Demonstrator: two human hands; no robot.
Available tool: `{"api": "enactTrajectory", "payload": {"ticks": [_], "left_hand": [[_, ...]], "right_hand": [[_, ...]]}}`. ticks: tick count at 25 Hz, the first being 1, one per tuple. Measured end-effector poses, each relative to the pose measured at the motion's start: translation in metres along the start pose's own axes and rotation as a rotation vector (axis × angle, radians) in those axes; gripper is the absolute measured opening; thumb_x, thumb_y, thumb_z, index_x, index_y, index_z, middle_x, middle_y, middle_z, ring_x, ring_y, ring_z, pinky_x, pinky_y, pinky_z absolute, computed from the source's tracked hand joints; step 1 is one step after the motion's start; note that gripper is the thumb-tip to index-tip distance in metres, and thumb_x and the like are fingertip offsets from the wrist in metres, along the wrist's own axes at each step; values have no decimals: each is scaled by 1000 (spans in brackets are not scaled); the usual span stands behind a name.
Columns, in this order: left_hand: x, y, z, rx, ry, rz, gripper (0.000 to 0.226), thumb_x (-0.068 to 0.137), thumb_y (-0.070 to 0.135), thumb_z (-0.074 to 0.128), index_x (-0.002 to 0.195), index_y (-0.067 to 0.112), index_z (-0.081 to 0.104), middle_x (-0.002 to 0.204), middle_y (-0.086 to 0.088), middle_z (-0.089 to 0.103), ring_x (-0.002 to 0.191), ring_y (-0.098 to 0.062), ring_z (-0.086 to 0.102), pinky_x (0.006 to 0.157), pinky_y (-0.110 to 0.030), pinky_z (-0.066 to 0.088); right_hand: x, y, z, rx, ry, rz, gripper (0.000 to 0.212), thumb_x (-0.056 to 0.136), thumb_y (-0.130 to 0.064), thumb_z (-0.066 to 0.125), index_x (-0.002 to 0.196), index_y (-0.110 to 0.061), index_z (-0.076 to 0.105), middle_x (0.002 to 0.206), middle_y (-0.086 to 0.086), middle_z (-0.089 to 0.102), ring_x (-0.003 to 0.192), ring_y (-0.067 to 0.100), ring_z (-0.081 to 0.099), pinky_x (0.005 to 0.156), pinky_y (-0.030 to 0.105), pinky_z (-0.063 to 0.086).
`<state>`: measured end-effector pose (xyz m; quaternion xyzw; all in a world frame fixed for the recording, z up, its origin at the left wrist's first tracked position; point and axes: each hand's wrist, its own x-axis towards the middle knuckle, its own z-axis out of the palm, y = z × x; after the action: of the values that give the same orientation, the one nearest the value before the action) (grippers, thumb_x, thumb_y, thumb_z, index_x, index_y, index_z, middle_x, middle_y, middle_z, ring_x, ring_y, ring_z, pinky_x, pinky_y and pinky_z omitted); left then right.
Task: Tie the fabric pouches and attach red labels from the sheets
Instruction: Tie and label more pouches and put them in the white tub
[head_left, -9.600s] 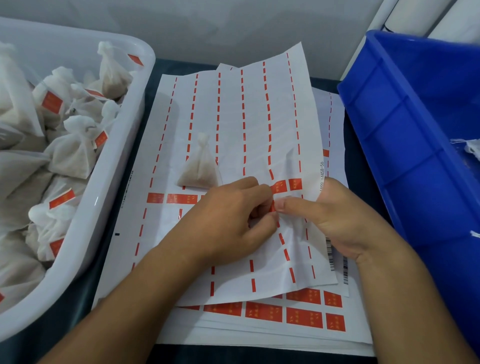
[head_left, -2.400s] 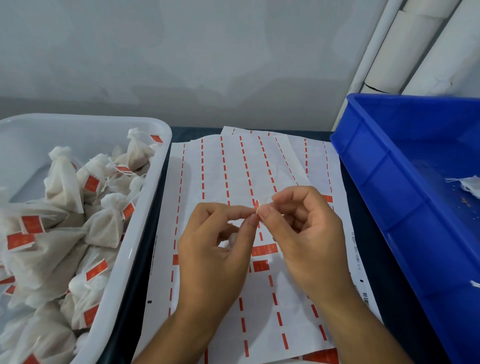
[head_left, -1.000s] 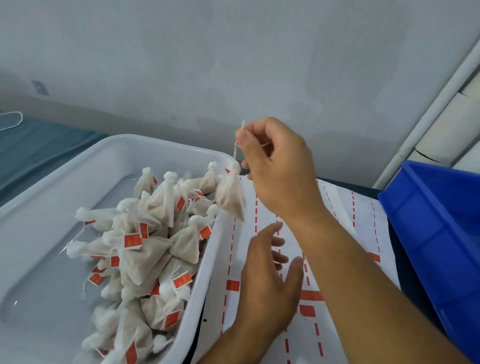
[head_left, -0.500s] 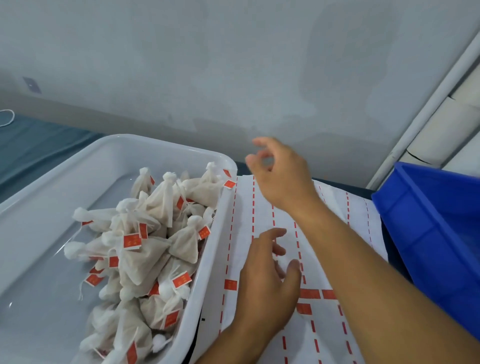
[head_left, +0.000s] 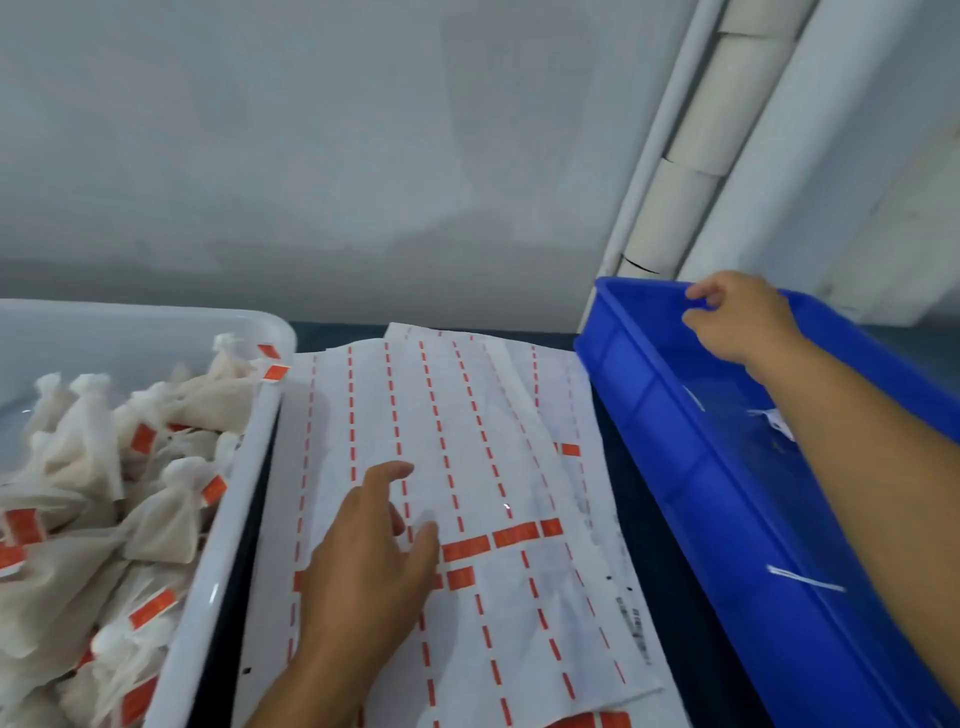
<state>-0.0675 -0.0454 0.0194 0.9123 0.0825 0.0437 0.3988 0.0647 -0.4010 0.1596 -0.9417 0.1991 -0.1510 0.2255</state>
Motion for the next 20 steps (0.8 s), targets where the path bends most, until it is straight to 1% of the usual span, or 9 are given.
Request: {"api": "enactTrajectory", "payload": {"ticks": [2, 3, 6, 8, 10, 13, 16, 18, 20], "left_hand": [[2, -1, -1, 43, -28, -3, 63, 84, 59, 72, 129, 62, 27, 90, 26, 50, 69, -3, 60, 46, -14, 43], [3, -3, -2, 66, -46, -7, 66, 83, 58, 73, 131, 60, 28, 90, 24, 52, 69, -5, 61, 46, -16, 46], [5, -6, -4, 128, -116, -4, 77, 78, 55, 80, 137, 55, 30, 91, 20, 56, 70, -8, 63, 53, -21, 55], [6, -7, -5, 149, -126, -9, 81, 75, 54, 83, 138, 54, 32, 92, 19, 56, 72, -9, 62, 62, -28, 61], [7, -7, -6, 155, -116, -5, 81, 74, 55, 83, 138, 53, 34, 92, 19, 56, 72, -10, 61, 66, -31, 63], [8, -9, -6, 154, -114, 7, 80, 74, 54, 84, 139, 51, 36, 90, 18, 56, 71, -10, 62, 64, -29, 62], [8, -10, -4, 147, -118, 10, 78, 75, 53, 83, 138, 50, 37, 89, 17, 57, 72, -11, 62, 66, -28, 62], [8, -11, -3, 150, -114, 16, 78, 75, 53, 83, 138, 50, 37, 88, 18, 57, 71, -11, 62, 66, -27, 62], [10, -11, -2, 148, -108, 24, 77, 75, 53, 83, 137, 50, 37, 88, 18, 57, 71, -12, 62, 65, -25, 61]], "right_hand": [[0, 42, 0, -110, -114, 103, 36, 95, -20, 69, 131, -20, 64, 139, 9, 60, 122, 30, 58, 90, 33, 45], [-2, 60, 2, -118, -176, 150, 39, 94, -21, 72, 132, -19, 64, 142, 8, 58, 122, 30, 57, 92, 35, 47], [-15, 102, 10, -17, -268, 294, 47, 93, -23, 77, 136, -16, 62, 147, 6, 53, 112, 30, 57, 88, 44, 54], [-20, 114, 17, 68, -286, 310, 51, 92, -26, 78, 139, -17, 60, 147, 6, 51, 116, 31, 58, 94, 48, 56], [-20, 113, 24, 77, -322, 233, 56, 91, -27, 79, 142, -21, 57, 146, 6, 52, 122, 29, 58, 98, 46, 55], [-20, 100, 36, -163, -334, 44, 55, 94, -25, 74, 145, -23, 53, 146, 5, 56, 126, 28, 57, 98, 37, 48], [-22, 90, 44, -255, -295, -67, 47, 100, -25, 66, 144, -19, 52, 141, 8, 60, 122, 31, 59, 99, 43, 50], [-22, 84, 47, -277, -282, -85, 42, 102, -28, 62, 141, -16, 53, 136, 10, 63, 118, 32, 60, 97, 48, 53], [-21, 80, 50, -284, -265, -80, 36, 104, -30, 57, 136, -14, 55, 131, 11, 64, 114, 32, 61, 95, 49, 54]]}}
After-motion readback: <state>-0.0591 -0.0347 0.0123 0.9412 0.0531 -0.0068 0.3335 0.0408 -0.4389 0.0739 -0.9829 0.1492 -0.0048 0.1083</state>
